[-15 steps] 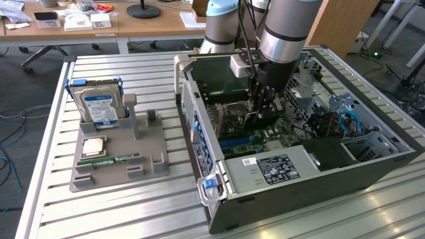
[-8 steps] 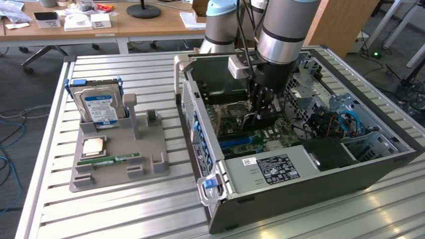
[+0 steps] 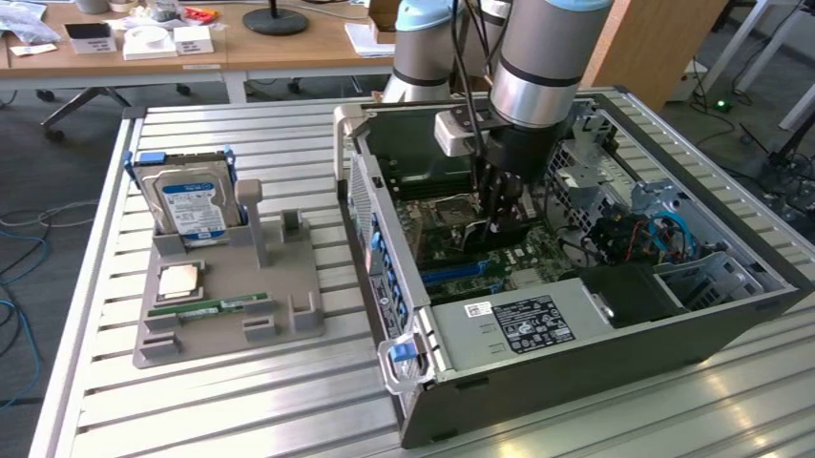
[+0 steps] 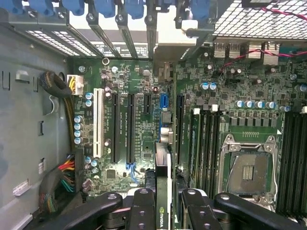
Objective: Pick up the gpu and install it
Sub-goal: 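Insert the gpu into the slot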
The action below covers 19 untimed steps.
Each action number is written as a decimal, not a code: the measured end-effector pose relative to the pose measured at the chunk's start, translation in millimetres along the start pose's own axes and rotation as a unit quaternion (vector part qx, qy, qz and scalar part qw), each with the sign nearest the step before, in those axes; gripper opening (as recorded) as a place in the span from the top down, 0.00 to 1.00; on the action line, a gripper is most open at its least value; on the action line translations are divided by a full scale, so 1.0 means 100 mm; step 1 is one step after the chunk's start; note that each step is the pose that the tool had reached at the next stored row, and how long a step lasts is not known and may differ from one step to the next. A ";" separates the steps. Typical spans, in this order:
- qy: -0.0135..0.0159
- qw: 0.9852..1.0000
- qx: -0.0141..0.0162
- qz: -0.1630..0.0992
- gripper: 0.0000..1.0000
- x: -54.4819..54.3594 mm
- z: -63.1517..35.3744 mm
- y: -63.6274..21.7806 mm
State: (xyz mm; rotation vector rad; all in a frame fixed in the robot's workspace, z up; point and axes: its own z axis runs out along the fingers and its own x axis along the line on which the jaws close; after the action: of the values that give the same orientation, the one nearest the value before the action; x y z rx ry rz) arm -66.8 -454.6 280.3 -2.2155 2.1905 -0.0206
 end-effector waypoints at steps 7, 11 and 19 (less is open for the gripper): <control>0.000 1.000 0.001 -0.002 0.74 0.00 0.037 0.043; 0.000 1.000 0.002 -0.002 0.74 0.00 0.094 0.063; 0.000 1.000 0.002 -0.002 0.74 0.00 0.133 0.072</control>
State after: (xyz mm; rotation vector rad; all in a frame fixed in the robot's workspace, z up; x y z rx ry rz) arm -73.6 -454.7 266.8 -2.2175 2.1836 -0.0261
